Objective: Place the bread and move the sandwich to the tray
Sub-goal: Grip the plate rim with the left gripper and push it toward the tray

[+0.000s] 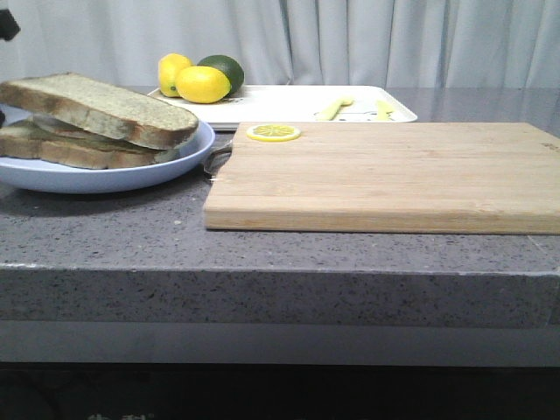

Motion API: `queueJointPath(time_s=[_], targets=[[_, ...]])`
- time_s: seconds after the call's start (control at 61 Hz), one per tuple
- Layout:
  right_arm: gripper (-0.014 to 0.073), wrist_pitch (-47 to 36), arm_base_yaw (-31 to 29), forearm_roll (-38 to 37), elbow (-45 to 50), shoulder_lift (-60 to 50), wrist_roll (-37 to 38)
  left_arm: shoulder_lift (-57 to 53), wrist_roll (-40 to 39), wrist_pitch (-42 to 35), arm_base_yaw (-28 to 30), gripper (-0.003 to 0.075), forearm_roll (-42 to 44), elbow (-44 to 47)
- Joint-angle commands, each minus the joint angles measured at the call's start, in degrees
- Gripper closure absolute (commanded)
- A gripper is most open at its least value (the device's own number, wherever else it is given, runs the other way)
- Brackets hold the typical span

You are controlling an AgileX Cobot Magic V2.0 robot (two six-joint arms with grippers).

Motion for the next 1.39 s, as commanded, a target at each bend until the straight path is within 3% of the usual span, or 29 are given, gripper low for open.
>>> queueJointPath(time_s=[0.0, 0.377, 0.852, 1.261, 1.376], targets=[[0.0053, -4.0, 0.0, -0.5, -1.2, 0.2, -0.1, -3.0, 1.3, -0.4, 0.0, 0.0738, -2.8, -3.5], [0.0053, -4.0, 0.0, -0.5, -1.2, 0.2, -0.1, -1.5, 4.6, -0.9, 0.0, 0.0738, -14.7, -10.5], [0.0053, -4.0, 0.0, -0.5, -1.2, 0.2, -0.1, 12.0, 4.6, -0.9, -0.1, 0.0738, -31.6, -23.8], [0.0053, -4.0, 0.0, -0.5, -1.2, 0.2, -0.1, 22.8, -1.8, -3.7, -0.1, 0.0732, -34.6, -31.8], [0.0053, -4.0, 0.0, -0.5, -1.2, 0.2, -0.1, 23.4, -1.8, -4.4, -0.1, 0.0667, -35.8, -32.1]])
